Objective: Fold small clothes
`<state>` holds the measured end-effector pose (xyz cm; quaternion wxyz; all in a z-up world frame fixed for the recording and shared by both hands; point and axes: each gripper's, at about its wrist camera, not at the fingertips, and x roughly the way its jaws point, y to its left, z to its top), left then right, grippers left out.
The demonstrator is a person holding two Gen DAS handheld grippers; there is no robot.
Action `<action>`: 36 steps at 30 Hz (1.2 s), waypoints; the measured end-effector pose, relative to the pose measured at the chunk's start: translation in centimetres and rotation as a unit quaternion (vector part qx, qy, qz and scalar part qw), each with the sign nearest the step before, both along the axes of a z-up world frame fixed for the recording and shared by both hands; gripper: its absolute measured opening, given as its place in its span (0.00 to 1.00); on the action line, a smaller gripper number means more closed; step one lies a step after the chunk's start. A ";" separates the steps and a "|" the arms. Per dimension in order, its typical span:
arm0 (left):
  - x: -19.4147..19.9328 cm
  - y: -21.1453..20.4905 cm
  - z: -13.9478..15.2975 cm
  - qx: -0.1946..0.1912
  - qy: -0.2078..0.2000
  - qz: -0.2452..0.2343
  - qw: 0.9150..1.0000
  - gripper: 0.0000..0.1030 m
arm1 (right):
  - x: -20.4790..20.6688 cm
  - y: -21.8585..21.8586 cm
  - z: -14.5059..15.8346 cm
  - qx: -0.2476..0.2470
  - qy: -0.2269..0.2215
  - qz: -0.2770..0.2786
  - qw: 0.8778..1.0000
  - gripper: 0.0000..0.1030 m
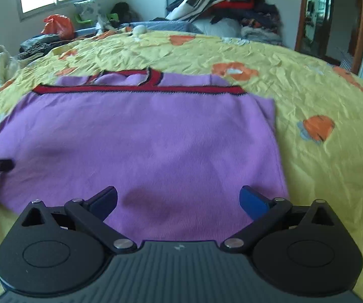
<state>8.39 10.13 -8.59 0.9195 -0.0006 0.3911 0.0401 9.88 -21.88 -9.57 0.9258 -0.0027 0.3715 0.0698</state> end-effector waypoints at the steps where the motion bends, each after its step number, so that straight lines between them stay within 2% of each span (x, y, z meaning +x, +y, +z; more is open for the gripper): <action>1: -0.1 0.1 0.0 -0.002 0.001 -0.002 1.000 1.00 | 0.2 -0.1 -0.6 -0.010 0.007 0.001 1.000 1.00; 3: -0.4 0.5 -0.1 -0.004 0.000 -0.007 1.000 1.00 | -0.4 -1.1 -1.0 -0.005 -0.009 0.009 1.000 1.00; 9: -2.1 1.7 0.1 -0.016 -0.004 -0.014 1.000 1.00 | -1.7 -2.6 -0.8 -0.004 -0.003 0.018 1.000 1.00; 11: -2.6 2.6 0.7 -0.048 -0.010 -0.018 0.999 1.00 | -1.8 -2.6 -0.1 -0.003 0.001 0.020 1.000 1.00; 14: -2.2 4.1 1.7 -0.107 -0.025 -0.016 0.994 1.00 | -1.3 -2.6 0.9 0.000 -0.025 0.004 1.000 1.00; 16: -1.1 4.1 2.3 -0.116 -0.040 -0.035 0.992 1.00 | 0.1 -2.7 0.9 0.013 -0.013 0.003 1.000 1.00; 19: 1.5 3.4 2.1 -0.122 -0.030 -0.068 0.990 1.00 | 1.9 -2.7 0.3 0.022 -0.012 0.003 1.000 1.00; 21: 2.6 2.8 0.7 -0.107 0.013 -0.065 0.992 1.00 | 2.6 -2.7 -0.5 -0.003 -0.009 0.000 1.000 1.00; 23: 1.8 1.4 0.2 -0.036 0.011 -0.093 0.995 1.00 | 2.1 -2.9 -1.0 -0.027 -0.016 0.021 0.999 1.00; 24: 1.1 0.8 0.0 -0.011 0.010 -0.100 0.995 1.00 | 2.0 -3.7 -1.1 -0.012 -0.004 0.015 1.000 1.00; 25: 0.3 1.1 -0.2 -0.019 0.005 -0.089 0.996 1.00 | 2.0 -4.7 -1.2 0.015 0.010 0.006 1.000 1.00; 29: -1.4 1.1 -0.1 -0.016 0.013 -0.070 0.997 1.00 | 1.6 -5.8 -0.4 0.023 0.027 0.001 0.999 1.00; 32: -1.9 1.2 0.1 -0.013 0.015 -0.067 0.998 1.00 | 2.5 -6.2 0.8 0.035 -0.007 -0.001 0.999 1.00; 34: -1.7 1.4 0.3 -0.015 0.024 -0.066 0.997 1.00 | 5.0 -6.1 1.6 0.029 -0.016 -0.005 0.999 1.00; 36: -1.4 1.4 0.2 -0.013 0.027 -0.062 0.998 1.00 | 7.8 -6.4 2.2 0.050 -0.023 -0.008 0.998 1.00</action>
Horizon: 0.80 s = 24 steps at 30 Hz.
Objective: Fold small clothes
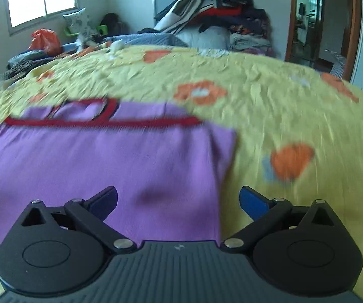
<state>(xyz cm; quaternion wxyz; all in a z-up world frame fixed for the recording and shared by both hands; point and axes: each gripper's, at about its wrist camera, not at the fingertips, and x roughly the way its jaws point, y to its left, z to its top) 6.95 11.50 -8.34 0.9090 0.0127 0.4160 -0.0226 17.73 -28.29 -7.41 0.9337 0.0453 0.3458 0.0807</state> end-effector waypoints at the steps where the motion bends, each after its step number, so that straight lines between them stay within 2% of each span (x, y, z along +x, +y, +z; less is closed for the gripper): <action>1: -0.3 0.1 -0.1 0.000 -0.002 0.001 1.000 1.00 | 1.8 0.0 -0.1 0.017 0.015 0.007 1.000 1.00; 4: -0.8 0.1 -0.3 -0.002 -0.007 0.012 1.000 1.00 | 6.7 0.8 -1.3 0.044 0.055 0.044 0.997 1.00; 5: -0.9 0.0 -0.3 -0.002 -0.010 0.015 1.000 1.00 | 7.9 1.4 -2.0 0.029 0.065 0.062 0.996 1.00; 6: -1.1 0.0 -0.3 -0.002 -0.013 0.017 1.000 1.00 | 8.3 2.6 -2.4 -0.046 0.049 0.058 0.996 1.00; 7: -1.2 0.0 -0.4 -0.002 -0.017 0.019 1.000 1.00 | 8.8 2.8 -2.6 -0.064 0.034 0.058 0.996 1.00; 8: -1.4 0.0 -0.4 -0.003 -0.020 0.022 1.000 1.00 | 9.8 2.0 -2.8 -0.033 0.050 0.050 0.997 1.00; 9: -1.4 -0.1 -0.3 -0.002 -0.019 0.025 0.999 1.00 | 10.5 1.9 -2.5 -0.036 0.058 0.045 0.997 1.00; 11: -1.5 -0.2 0.3 -0.010 -0.006 0.029 1.000 1.00 | 10.2 2.5 -1.4 -0.064 0.061 0.033 0.996 1.00; 14: -0.7 0.6 2.1 -0.065 -0.017 0.021 0.998 0.97 | 6.9 3.2 0.5 -0.015 0.042 0.044 0.998 1.00; 18: 5.1 1.2 4.7 -0.107 -0.061 -0.002 0.992 1.00 | 3.2 6.4 0.6 -0.012 0.031 0.042 0.999 1.00; 20: 9.6 1.1 4.4 -0.096 -0.067 -0.015 0.993 1.00 | 2.7 8.5 -0.5 -0.040 0.041 0.031 0.998 1.00; 21: 12.0 1.3 3.6 -0.093 -0.055 -0.018 0.994 0.99 | 2.7 9.3 -1.0 -0.055 0.041 0.027 0.997 1.00; 22: 14.1 1.5 2.7 -0.084 -0.049 -0.013 0.995 0.95 | 2.6 9.9 -1.5 -0.073 0.036 0.025 0.996 1.00; 23: 16.1 1.8 1.5 -0.061 -0.041 -0.007 0.997 0.96 | 2.6 10.3 -2.0 -0.087 0.030 0.021 0.996 1.00; 24: 17.7 2.2 0.2 -0.040 -0.025 0.003 0.999 0.97 | 2.4 10.2 -2.2 -0.081 0.023 0.016 0.996 1.00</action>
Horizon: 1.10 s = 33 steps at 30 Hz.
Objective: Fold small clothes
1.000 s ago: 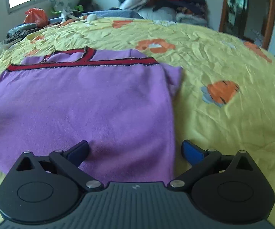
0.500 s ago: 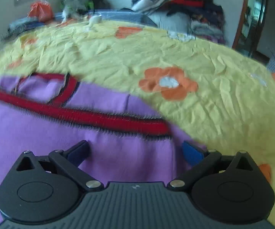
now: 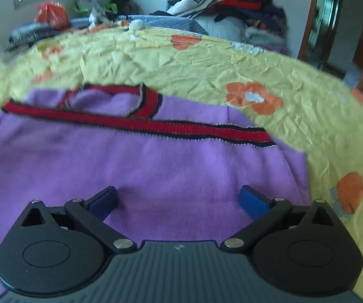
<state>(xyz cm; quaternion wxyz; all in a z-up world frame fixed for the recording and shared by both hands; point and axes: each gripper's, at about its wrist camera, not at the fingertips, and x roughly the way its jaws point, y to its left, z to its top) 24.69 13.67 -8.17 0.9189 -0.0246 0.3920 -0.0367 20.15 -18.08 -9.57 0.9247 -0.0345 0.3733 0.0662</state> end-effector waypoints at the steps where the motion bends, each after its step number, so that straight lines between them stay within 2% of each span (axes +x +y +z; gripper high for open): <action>1: 0.2 0.0 -0.4 0.031 -0.025 -0.001 0.999 1.00 | 0.0 -0.1 0.0 0.001 0.001 0.000 1.000 1.00; 5: -2.0 0.7 -0.5 0.039 -0.030 0.004 0.999 1.00 | -0.2 -0.7 0.9 0.010 0.025 -0.032 0.999 1.00; 7: -3.4 2.4 -0.3 0.001 -0.023 0.028 0.999 1.00 | -1.4 -0.3 1.5 0.012 0.020 -0.034 0.999 1.00; 9: -4.5 3.2 -0.2 0.005 -0.010 0.046 0.999 1.00 | -3.3 0.5 2.0 0.020 0.006 -0.023 1.000 1.00; 10: -5.3 3.9 -0.4 -0.008 -0.013 0.050 0.999 1.00 | -4.2 1.0 1.9 0.027 0.006 -0.007 1.000 1.00; 12: -6.1 4.4 -0.5 0.012 -0.015 0.045 0.999 1.00 | -5.0 2.1 0.1 0.004 0.033 -0.003 0.999 1.00; 13: -6.8 4.7 -0.3 0.007 -0.013 0.055 0.998 1.00 | -5.8 1.9 -0.3 0.010 0.008 -0.005 1.000 1.00; 15: -7.7 5.1 0.3 -0.009 -0.008 0.037 0.999 1.00 | -6.7 1.6 0.0 0.015 0.012 -0.025 1.000 1.00; 16: -8.5 4.6 0.9 0.008 -0.017 0.040 0.999 0.96 | -7.1 2.0 0.5 0.008 0.017 -0.031 0.999 1.00; 17: -9.3 3.6 1.7 0.033 -0.040 0.033 0.998 0.98 | -7.5 2.5 0.9 0.010 0.014 -0.029 0.999 1.00; 18: -9.9 2.6 2.5 0.039 -0.064 0.013 0.997 1.00 | -7.9 3.0 1.3 0.025 0.004 -0.019 0.999 1.00; 20: -10.0 0.9 3.5 0.020 -0.081 -0.013 0.996 1.00 | -8.4 4.2 1.6 0.060 -0.010 -0.003 0.998 1.00; 21: -9.6 0.2 3.5 0.011 -0.078 -0.021 0.997 1.00 | -8.1 5.0 1.4 0.057 -0.001 -0.005 0.998 1.00; 23: -8.5 -1.5 2.4 0.015 -0.046 -0.032 0.998 1.00 | -7.5 6.0 0.4 0.042 0.016 0.001 0.999 1.00; 25: -7.5 -2.5 0.1 0.012 -0.006 -0.042 0.999 1.00 | -8.1 6.6 -0.2 0.007 0.005 0.014 1.000 1.00; 26: -8.2 -3.0 -0.5 0.038 -0.040 -0.046 0.997 1.00 | -8.4 6.4 -0.1 0.007 0.011 0.016 1.000 1.00; 27: -8.7 -3.1 -1.0 0.042 -0.054 -0.049 0.996 1.00 | -8.7 5.9 -0.1 0.016 0.022 0.015 1.000 1.00; 29: -9.3 -2.4 -1.0 0.026 -0.050 -0.031 0.998 1.00 | -9.6 4.7 0.1 0.012 0.029 0.026 0.999 1.00; 31: -10.1 -2.5 -0.9 0.033 -0.046 -0.028 0.998 1.00 | -9.6 3.1 0.6 0.025 0.046 0.016 0.998 1.00; 33: -10.6 -2.5 -0.9 0.036 -0.038 -0.029 0.998 1.00 | -9.1 2.0 1.3 0.039 0.036 0.002 0.999 1.00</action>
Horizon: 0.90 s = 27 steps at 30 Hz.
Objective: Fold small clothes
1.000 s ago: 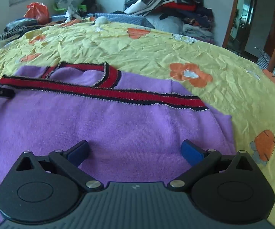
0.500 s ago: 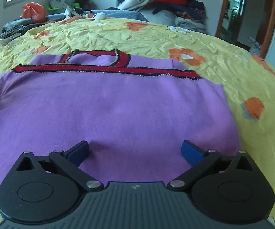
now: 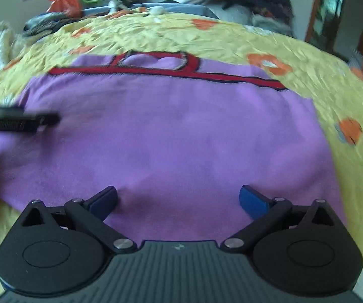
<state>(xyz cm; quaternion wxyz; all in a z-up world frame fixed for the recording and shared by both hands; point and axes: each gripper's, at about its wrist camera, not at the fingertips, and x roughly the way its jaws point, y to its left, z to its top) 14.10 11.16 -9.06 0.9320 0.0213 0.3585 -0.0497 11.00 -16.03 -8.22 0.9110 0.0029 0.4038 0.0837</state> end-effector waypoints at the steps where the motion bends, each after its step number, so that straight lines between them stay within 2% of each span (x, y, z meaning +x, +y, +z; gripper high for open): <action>1: -0.1 -0.1 0.1 0.004 0.005 -0.003 1.000 1.00 | 0.6 -0.2 0.0 -0.003 -0.006 -0.008 1.000 1.00; 3: -0.4 0.2 0.1 -0.001 0.000 0.001 1.000 1.00 | 2.1 -0.2 -1.1 -0.014 0.019 -0.004 1.000 1.00; 5: -0.8 0.1 -0.2 0.002 -0.011 0.004 1.000 1.00 | 1.3 0.0 -1.6 -0.029 -0.008 0.012 0.999 1.00; 7: -0.7 0.1 0.0 0.003 -0.006 0.002 1.000 1.00 | 0.1 -0.8 -2.2 -0.010 -0.031 0.007 0.999 1.00; 9: -0.3 -0.1 0.0 0.005 0.001 0.005 1.000 1.00 | -0.6 -0.7 -2.3 -0.015 -0.041 0.001 0.999 1.00; 12: 0.4 0.1 0.3 0.001 0.017 -0.007 1.000 1.00 | 0.0 -1.3 -2.0 -0.006 -0.023 0.009 1.000 1.00; 14: 0.5 -0.6 0.2 0.014 0.018 -0.003 1.000 1.00 | -0.4 -1.2 -2.1 -0.009 -0.032 0.013 0.999 1.00; 16: 0.3 -0.3 0.2 0.001 0.013 0.009 1.000 1.00 | 0.0 -0.9 -1.5 -0.005 -0.013 -0.013 1.000 1.00; 18: 0.5 -0.7 0.7 0.006 0.022 -0.001 1.000 1.00 | 0.3 -0.1 -0.6 0.044 -0.011 -0.017 0.999 1.00; 20: 1.6 0.0 1.8 -0.030 0.032 -0.010 0.999 1.00 | 1.8 1.6 0.1 0.091 0.004 -0.017 0.996 1.00; 21: 2.3 0.5 2.4 -0.055 0.030 -0.014 0.998 1.00 | 2.6 3.1 0.3 0.088 0.010 0.014 0.996 1.00; 22: 3.3 0.6 2.9 -0.063 0.030 -0.015 0.997 1.00 | 3.0 4.4 0.3 0.070 0.002 0.034 0.997 1.00; 23: 4.4 0.5 3.3 -0.056 0.030 -0.018 0.998 1.00 | 3.3 5.5 0.1 0.039 -0.006 0.034 0.999 1.00; 25: 6.6 -0.4 3.0 -0.016 0.033 -0.030 0.999 1.00 | 3.6 7.2 -0.8 -0.011 -0.014 0.034 0.999 1.00; 27: 8.5 -0.6 1.2 0.004 0.067 -0.027 0.997 1.00 | 2.8 7.7 -1.3 -0.038 -0.040 0.050 0.997 1.00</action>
